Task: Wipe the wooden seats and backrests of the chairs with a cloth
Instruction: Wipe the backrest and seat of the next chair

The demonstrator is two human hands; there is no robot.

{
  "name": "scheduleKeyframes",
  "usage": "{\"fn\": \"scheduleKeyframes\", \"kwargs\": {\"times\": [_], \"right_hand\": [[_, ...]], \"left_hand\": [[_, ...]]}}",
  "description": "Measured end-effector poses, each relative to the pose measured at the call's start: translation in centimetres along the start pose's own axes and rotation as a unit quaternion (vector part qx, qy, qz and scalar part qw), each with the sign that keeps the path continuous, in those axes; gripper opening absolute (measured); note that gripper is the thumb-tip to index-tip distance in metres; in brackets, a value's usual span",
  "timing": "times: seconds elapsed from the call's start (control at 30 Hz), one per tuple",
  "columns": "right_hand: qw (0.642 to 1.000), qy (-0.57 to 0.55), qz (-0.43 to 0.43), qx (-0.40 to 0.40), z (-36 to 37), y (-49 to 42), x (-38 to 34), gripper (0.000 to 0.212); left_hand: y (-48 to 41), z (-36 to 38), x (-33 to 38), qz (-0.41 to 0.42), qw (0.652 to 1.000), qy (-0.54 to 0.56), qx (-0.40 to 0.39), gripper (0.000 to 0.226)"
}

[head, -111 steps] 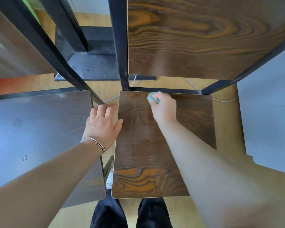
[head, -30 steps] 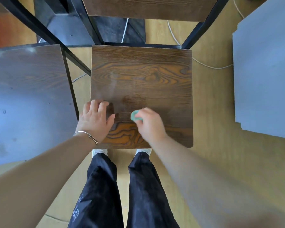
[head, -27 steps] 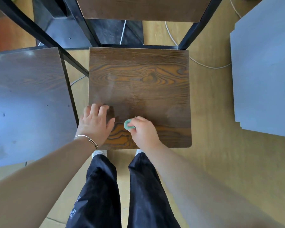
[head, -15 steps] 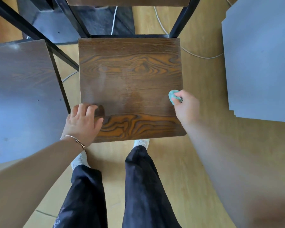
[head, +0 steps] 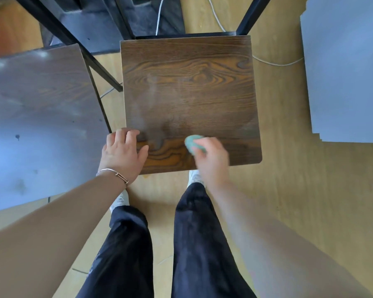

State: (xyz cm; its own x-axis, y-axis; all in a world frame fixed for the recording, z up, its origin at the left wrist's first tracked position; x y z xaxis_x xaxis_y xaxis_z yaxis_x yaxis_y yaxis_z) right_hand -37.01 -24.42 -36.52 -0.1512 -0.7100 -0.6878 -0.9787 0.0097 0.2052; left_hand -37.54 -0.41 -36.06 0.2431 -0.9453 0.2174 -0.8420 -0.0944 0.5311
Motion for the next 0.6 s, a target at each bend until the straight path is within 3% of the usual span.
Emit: {"fn": "scheduleKeyframes", "kwargs": {"times": [0.1,0.2,0.33,0.6], "right_hand": [[0.986,0.064,0.1,0.119,-6.9,-0.5,6.0,0.015],[0.967,0.096,0.198,0.127,-8.7,-0.4,10.4,0.022],[0.95,0.093,0.252,0.16,-6.2,0.0,9.0,0.022],[0.995,0.068,0.071,0.01,8.6,1.9,-5.5,0.016]], "left_hand": [[0.0,-0.3,-1.0,0.015,1.0,-0.008,-0.001,0.049],[0.1,-0.8,-2.5,0.016,1.0,-0.001,0.003,0.05],[0.8,-1.1,-4.4,0.011,1.0,0.014,0.002,0.05],[3.0,-2.0,-8.6,0.039,0.999,0.017,0.006,0.051]]}}
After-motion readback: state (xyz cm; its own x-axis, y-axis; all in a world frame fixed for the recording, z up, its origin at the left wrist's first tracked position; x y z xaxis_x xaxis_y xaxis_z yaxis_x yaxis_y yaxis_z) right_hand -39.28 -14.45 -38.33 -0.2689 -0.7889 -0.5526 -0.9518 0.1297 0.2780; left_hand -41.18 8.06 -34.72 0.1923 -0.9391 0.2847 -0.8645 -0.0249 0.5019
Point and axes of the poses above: each hand's wrist, its own y-axis away from the middle knuckle, its own z-axis out of the palm, x = y × z, the point moved 8 cm from there along -y, towards the middle knuckle, and after that the axes turned 3 degrees about -x, right-handed, at the moved point
